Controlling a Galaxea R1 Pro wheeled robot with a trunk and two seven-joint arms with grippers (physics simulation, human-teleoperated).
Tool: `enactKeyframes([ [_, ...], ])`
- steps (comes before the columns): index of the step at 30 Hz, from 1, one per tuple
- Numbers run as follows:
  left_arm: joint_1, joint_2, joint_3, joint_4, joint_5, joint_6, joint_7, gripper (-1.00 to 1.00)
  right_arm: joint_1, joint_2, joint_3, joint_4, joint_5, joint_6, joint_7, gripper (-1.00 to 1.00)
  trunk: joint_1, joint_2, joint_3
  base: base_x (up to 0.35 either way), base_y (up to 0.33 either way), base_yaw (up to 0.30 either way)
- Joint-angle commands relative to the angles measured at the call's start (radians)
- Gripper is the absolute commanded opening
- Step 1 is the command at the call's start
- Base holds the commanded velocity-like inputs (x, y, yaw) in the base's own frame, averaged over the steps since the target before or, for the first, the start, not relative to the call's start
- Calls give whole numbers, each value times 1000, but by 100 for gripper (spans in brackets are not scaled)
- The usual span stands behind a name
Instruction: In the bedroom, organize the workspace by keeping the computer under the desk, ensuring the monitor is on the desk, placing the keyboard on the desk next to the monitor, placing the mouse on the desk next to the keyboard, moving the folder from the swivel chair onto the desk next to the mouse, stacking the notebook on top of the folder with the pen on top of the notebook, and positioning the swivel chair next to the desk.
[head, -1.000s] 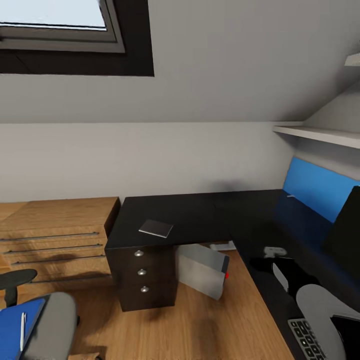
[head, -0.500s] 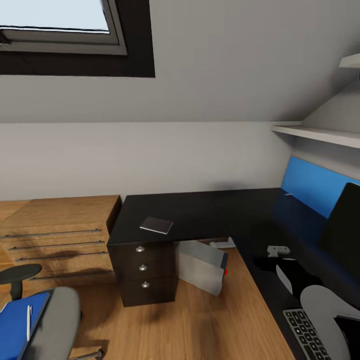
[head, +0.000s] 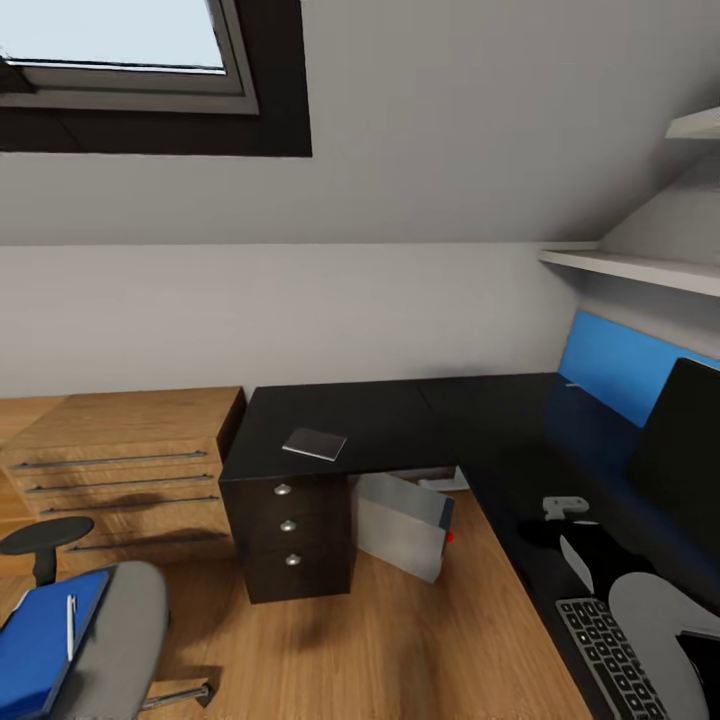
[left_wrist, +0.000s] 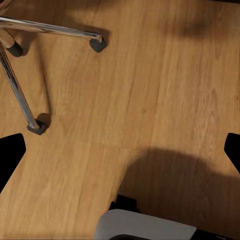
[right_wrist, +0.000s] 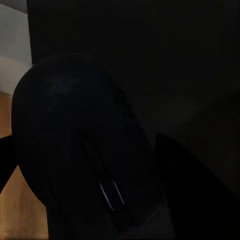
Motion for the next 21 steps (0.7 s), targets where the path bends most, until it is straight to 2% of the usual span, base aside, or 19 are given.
enactKeyframes([
  [1, -1, 0, -9, 0, 5, -3, 5, 100, 0, 0, -8, 1, 10, 5, 6, -100, 0, -1, -1, -37, 0, 0],
  [6, -1, -1, -9, 0, 4, -3, 5, 100, 0, -6, -7, 5, 10, 5, 6, -100, 0, -1, -1, -142, 0, 0],
  [21, -1, -2, -10, 0, 4, -4, 3, 100, 0, -21, -6, 5, 10, 7, 0, -100, 0, -1, -1, -60, 0, 0],
])
